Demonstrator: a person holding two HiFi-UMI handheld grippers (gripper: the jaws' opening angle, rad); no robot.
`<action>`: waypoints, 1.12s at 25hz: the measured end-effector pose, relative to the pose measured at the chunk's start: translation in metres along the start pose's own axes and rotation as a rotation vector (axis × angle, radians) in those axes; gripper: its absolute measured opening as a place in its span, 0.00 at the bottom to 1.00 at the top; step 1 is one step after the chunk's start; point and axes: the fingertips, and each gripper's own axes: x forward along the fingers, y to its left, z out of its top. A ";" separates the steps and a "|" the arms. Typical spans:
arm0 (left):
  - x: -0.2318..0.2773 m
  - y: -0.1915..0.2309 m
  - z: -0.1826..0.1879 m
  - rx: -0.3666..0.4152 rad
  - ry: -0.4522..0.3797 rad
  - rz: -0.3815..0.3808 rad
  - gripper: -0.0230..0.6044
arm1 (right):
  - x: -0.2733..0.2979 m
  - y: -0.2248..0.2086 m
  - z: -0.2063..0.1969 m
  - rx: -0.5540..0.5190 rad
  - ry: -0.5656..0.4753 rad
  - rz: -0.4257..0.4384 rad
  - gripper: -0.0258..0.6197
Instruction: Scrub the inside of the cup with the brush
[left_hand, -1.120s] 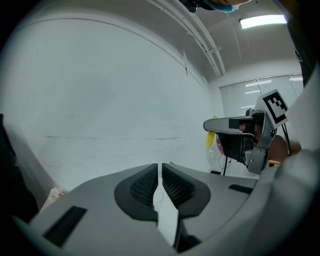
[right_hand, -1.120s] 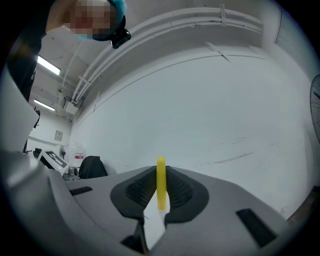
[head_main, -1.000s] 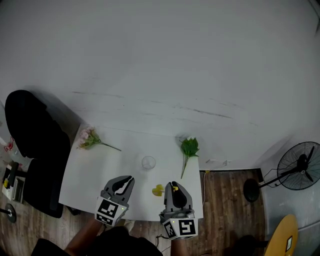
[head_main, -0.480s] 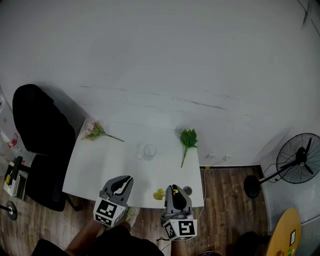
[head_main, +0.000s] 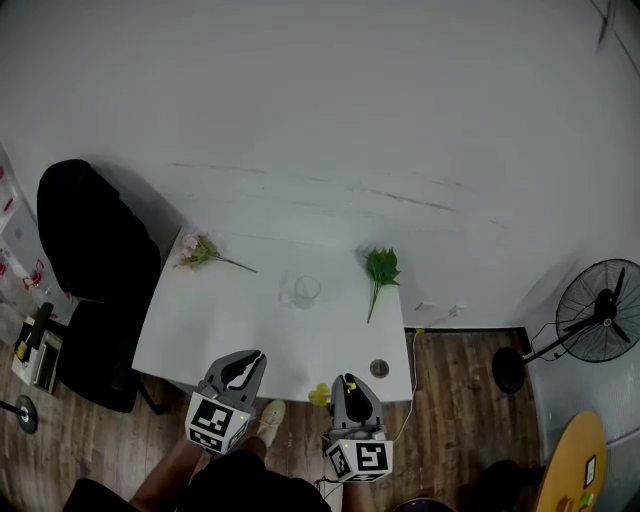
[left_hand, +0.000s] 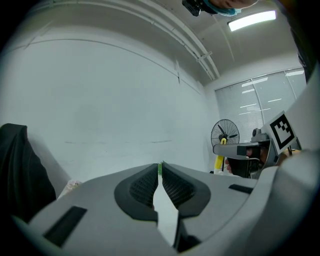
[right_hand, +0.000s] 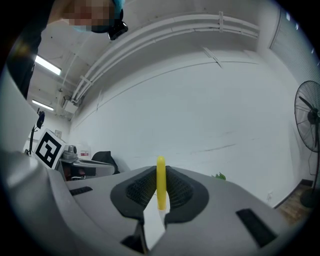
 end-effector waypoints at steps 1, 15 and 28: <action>-0.002 -0.001 -0.001 0.001 0.000 0.002 0.11 | -0.002 0.001 -0.001 0.003 0.002 -0.002 0.14; -0.014 -0.006 0.006 0.014 -0.016 0.005 0.11 | -0.013 0.008 -0.001 -0.010 -0.002 0.000 0.14; -0.014 -0.008 0.007 0.017 -0.020 0.000 0.11 | -0.013 0.011 0.004 -0.021 -0.012 0.010 0.14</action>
